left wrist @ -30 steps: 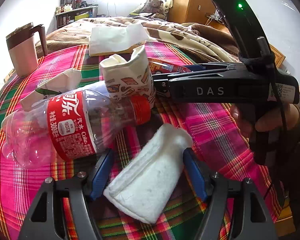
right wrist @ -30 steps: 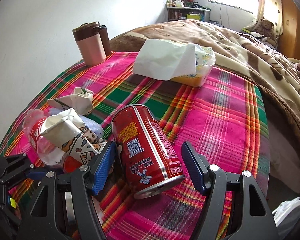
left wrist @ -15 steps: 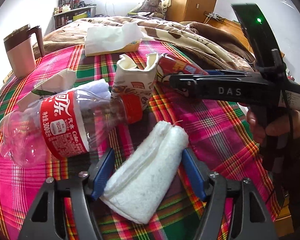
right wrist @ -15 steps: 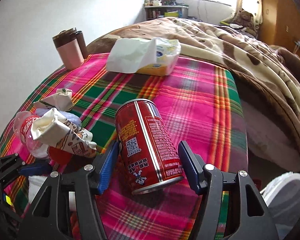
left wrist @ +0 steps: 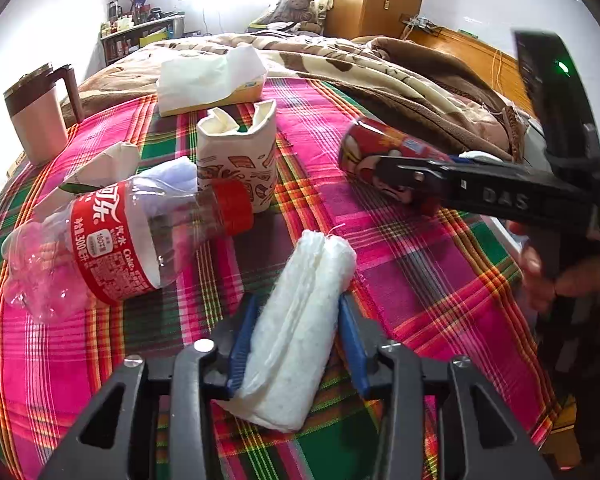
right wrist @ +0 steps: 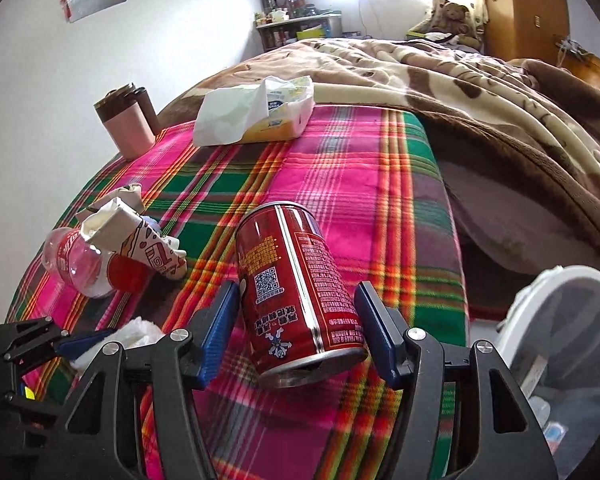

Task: Collect trash
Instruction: 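Grasp white cloth with left tool while right tool grasps red can, then carry white cloth with left tool while right tool carries red can to wastebasket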

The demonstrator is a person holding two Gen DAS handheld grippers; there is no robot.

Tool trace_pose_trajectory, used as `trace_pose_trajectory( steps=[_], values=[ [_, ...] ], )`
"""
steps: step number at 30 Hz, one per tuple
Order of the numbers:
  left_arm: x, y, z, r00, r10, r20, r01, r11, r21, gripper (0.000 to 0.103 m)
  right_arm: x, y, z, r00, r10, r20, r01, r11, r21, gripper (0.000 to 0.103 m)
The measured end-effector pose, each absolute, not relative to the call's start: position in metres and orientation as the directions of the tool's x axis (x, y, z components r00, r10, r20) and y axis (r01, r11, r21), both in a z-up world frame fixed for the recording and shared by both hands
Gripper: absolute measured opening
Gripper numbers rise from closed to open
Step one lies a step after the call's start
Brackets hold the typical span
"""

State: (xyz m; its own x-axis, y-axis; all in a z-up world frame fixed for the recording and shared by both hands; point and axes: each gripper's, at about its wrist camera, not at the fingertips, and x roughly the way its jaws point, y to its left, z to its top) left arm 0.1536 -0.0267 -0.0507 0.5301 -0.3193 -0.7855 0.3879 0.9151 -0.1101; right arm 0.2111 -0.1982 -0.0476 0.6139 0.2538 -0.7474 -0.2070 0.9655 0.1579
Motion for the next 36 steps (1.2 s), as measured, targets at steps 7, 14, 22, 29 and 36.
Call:
trace_pose_trajectory(
  steps=[7,14,22,29,36],
  values=[
    [0.143,-0.032,-0.043,0.546,-0.346,-0.763,0.391,0.911,-0.134,0.03,0.188,-0.215,-0.036,0.665,0.252,-0.703,-0.162,0.968,0.194,0.058],
    [0.134,-0.036,-0.031,0.572,-0.359,-0.738,0.387,0.911,-0.143,0.029,0.168,-0.219,-0.038,0.673,0.246,-0.697,-0.156,0.969,0.191,0.058],
    [0.124,-0.039,-0.014,0.601,-0.377,-0.705,0.391,0.908,-0.151,0.029,0.146,-0.227,-0.027,0.722,0.25,-0.645,-0.134,0.965,0.224,0.056],
    [0.116,-0.047,-0.003,0.614,-0.399,-0.681,0.408,0.899,-0.16,0.029,0.128,-0.236,-0.015,0.761,0.237,-0.603,-0.113,0.965,0.235,0.055],
    [0.111,-0.067,0.009,0.617,-0.436,-0.655,0.445,0.88,-0.167,0.029,0.112,-0.25,-0.005,0.794,0.205,-0.572,-0.081,0.969,0.235,0.055]
  ],
)
